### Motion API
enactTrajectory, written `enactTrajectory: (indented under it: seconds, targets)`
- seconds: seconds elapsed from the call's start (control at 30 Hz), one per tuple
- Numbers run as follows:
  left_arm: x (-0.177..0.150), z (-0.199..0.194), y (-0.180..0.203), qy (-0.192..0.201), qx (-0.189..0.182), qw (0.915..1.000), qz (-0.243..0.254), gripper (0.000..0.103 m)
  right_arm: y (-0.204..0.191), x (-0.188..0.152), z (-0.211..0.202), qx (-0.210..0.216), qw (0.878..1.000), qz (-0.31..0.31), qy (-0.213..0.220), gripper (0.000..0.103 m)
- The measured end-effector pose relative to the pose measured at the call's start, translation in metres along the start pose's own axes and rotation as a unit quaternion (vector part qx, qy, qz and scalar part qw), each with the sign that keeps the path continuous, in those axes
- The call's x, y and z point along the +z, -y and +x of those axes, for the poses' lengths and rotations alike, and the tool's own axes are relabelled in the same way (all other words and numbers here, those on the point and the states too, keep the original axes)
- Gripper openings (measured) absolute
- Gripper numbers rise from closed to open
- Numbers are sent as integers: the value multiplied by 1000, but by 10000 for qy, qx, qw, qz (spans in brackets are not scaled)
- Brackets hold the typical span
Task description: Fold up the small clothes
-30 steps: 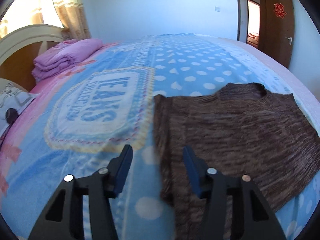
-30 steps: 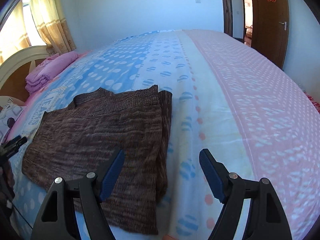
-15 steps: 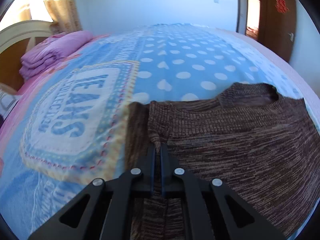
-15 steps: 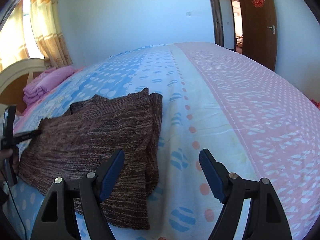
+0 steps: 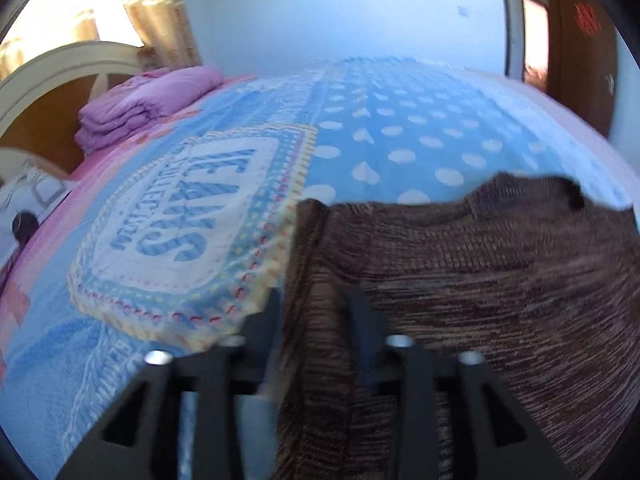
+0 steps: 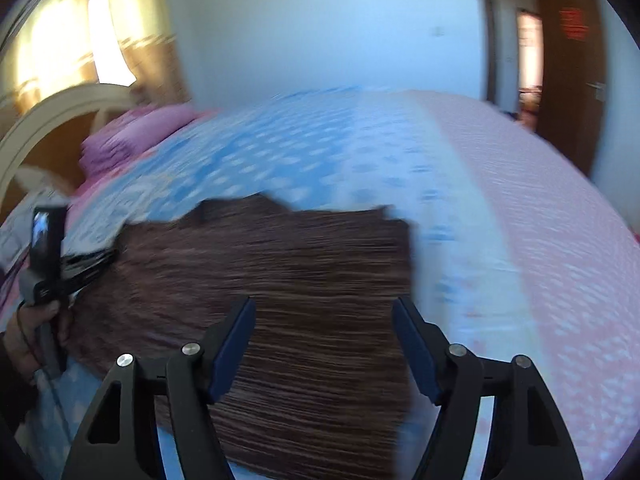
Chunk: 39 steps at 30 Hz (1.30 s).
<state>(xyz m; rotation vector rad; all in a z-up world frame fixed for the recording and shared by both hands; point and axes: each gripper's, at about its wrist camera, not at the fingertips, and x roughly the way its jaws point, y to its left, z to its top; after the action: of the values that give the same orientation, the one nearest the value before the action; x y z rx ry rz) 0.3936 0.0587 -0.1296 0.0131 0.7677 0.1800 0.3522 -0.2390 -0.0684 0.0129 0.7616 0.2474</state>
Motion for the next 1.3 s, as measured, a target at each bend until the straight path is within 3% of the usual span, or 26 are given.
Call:
enactTrajectory:
  seconds: [0.07,0.13,0.23,0.53,0.7,0.77,0.87,0.93,0.97,1.07,1.2,1.3]
  targets:
    - [-4,-11,-11,187,34,9995,-265,79,-29,5,25,538,9975,-151,-422,51]
    - [-9,-12,-12,172,-76,9996,-214,81,-53,5,48,813,9935,-262,-756,51]
    - [-15,-1,-11,-96,-86,9997,-203,81,-82,4,87,356,9919,-702,-999,50]
    - [-20,8,-26,-296,-334,9969,-644,81,-63,56,145,-148,9960,-88,-872,48]
    - [-21,8,-27,-290,-398,9963,-705,83,-69,76,164,-566,9946,-302,-822,47]
    - [-21,7,-29,-267,-420,9959,-759,83,-67,79,157,-538,9956,-50,-761,47]
    - [-22,6,-35,-224,-441,9947,-905,83,-73,72,130,-128,9981,33,-604,47]
    - [-21,10,-35,-325,-448,9945,-891,86,-82,59,130,-235,9958,-292,-833,48]
    - [-21,12,-32,-373,-398,9952,-813,89,-82,49,140,-371,9916,-446,-1154,49]
    - [-19,10,-24,-397,-207,9973,-590,90,-74,42,124,-487,9932,-444,-957,52]
    - [-35,-21,-50,-174,-472,9939,-983,90,-55,18,64,-80,9981,-56,-603,54]
    - [-49,-42,-63,-54,-594,9929,-1032,90,-27,-15,7,-272,9992,-98,-282,54]
